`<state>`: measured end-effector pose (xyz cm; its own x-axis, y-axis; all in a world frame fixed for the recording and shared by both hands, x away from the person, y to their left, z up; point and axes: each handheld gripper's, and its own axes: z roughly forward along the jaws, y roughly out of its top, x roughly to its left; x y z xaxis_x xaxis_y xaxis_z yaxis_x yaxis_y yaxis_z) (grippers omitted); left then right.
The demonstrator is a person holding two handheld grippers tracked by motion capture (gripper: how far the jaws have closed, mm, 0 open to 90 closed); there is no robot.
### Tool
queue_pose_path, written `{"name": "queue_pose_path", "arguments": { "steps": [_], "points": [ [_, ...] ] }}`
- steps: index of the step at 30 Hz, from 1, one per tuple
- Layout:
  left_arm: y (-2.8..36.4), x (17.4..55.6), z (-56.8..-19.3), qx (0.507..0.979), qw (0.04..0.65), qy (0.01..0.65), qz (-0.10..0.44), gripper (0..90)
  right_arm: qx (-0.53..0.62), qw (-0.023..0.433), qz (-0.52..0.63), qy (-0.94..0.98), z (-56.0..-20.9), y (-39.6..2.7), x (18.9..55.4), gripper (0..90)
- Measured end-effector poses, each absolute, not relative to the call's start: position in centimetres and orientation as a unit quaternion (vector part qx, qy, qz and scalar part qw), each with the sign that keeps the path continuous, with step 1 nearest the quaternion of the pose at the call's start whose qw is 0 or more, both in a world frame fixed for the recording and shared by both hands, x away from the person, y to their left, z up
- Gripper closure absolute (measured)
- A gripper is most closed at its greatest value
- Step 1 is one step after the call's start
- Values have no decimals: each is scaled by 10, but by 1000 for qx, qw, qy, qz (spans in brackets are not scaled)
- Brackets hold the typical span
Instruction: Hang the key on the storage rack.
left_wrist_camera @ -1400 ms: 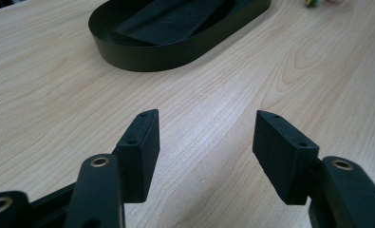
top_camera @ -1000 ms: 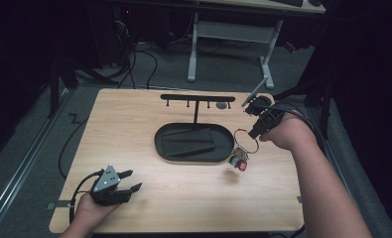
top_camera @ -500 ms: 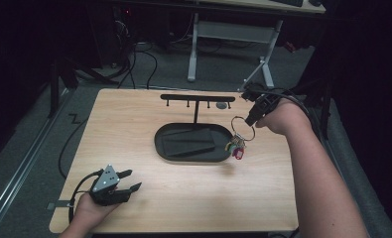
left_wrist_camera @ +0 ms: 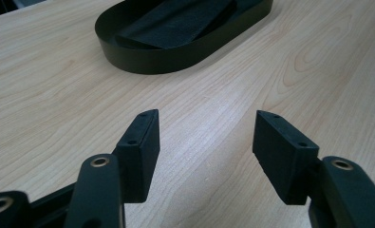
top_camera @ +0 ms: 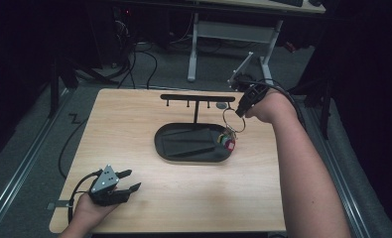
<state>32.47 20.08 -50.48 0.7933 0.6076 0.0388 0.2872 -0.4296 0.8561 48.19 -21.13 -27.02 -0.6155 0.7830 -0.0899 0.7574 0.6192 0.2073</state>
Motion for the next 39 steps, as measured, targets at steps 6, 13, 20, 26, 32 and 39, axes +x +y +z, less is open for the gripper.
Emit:
{"name": "queue_pose_path", "arguments": {
  "steps": [6,13,20,26,32,39],
  "points": [
    [201,326,-506,827,461,272,174,426,436,84,75,893,-276,-208,497,879],
    [203,325,-505,827,460,273,173,426,441,83,78,890,-285,-212,511,879],
    [203,323,-505,827,461,272,175,426,454,76,82,884,-292,-218,521,879],
    [203,323,-505,828,460,270,175,427,457,79,77,883,-296,-220,525,879],
    [202,323,-504,827,463,268,174,427,461,78,81,880,-302,-222,527,878],
    [200,323,-505,828,462,266,175,428,455,81,82,883,-307,-218,531,876]
  ]
}}
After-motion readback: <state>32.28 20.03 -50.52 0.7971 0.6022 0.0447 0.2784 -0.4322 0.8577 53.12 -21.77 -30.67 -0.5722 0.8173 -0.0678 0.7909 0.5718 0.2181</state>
